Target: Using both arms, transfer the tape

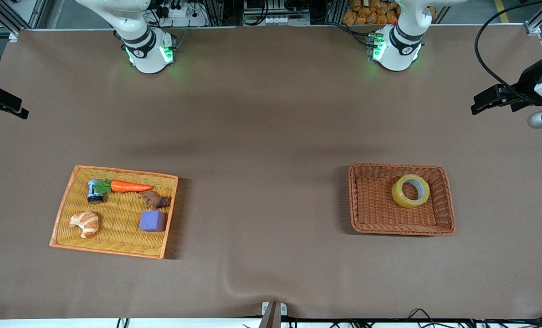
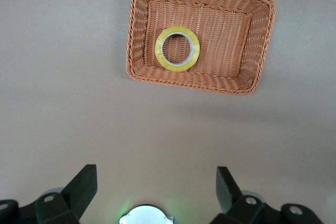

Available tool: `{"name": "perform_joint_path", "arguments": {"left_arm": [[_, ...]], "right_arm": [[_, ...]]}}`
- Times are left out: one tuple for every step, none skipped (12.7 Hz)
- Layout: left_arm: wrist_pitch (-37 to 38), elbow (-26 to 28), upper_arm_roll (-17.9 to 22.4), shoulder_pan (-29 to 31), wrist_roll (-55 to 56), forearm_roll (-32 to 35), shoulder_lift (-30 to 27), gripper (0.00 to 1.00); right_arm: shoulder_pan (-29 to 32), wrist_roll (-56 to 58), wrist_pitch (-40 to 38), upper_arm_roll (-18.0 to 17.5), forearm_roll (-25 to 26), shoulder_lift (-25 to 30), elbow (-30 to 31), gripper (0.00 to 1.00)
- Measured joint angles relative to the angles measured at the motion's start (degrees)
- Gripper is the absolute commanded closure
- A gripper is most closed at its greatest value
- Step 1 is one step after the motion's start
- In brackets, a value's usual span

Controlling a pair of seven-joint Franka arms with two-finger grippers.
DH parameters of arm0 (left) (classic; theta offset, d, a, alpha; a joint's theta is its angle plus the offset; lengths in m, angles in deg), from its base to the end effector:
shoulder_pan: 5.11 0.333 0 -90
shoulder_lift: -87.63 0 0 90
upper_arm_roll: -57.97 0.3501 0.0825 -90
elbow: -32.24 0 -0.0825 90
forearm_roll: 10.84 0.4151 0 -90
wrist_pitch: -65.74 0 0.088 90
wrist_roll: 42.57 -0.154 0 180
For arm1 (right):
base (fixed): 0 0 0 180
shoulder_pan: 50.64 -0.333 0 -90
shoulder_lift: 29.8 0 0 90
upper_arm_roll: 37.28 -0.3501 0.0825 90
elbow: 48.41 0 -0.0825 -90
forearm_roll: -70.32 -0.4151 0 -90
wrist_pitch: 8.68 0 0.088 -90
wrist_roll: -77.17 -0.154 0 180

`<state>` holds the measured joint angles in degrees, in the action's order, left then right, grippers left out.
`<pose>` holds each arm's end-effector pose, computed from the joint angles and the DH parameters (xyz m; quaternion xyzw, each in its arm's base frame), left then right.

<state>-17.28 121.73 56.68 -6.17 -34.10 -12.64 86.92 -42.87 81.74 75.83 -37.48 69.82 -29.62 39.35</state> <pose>0.5628 -0.0283 0.6134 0.9973 0.0522 -0.0515 0.0107 0.5675 -0.0740 0.6248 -0.9993 0.0259 0.0262 0.0072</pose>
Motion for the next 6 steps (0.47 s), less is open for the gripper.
{"name": "perform_joint_path", "arguments": {"left_arm": [[-0.04, 0.0, -0.06, -0.17, 0.46, 0.05, -0.22, 0.0], [-0.07, 0.0, -0.18, -0.32, 0.54, 0.31, -0.39, 0.0], [-0.17, -0.01, -0.51, -0.39, 0.54, 0.8, -0.5, 0.0], [-0.28, -0.1, -0.83, -0.4, 0.51, 1.18, -0.53, 0.0], [-0.47, -0.37, -0.9, -0.4, 0.28, 1.3, -0.52, 0.0], [-0.58, -0.87, -0.8, -0.31, -0.1, 1.38, -0.51, 0.0]], "right_arm": [[0.05, -0.01, 0.0, 0.02, 0.0, 0.0, -0.07, 0.0], [0.08, -0.01, 0.0, 0.04, 0.0, 0.0, -0.11, 0.0], [0.08, -0.01, 0.0, 0.05, 0.0, 0.0, -0.12, 0.0], [-0.01, -0.01, 0.0, 0.15, 0.0, 0.0, -0.13, 0.0], [-0.5, -0.02, 0.0, 0.78, 0.0, 0.0, -0.13, 0.0], [-1.62, -0.02, 0.03, 2.36, -0.01, 0.0, -0.17, 0.0]]}}
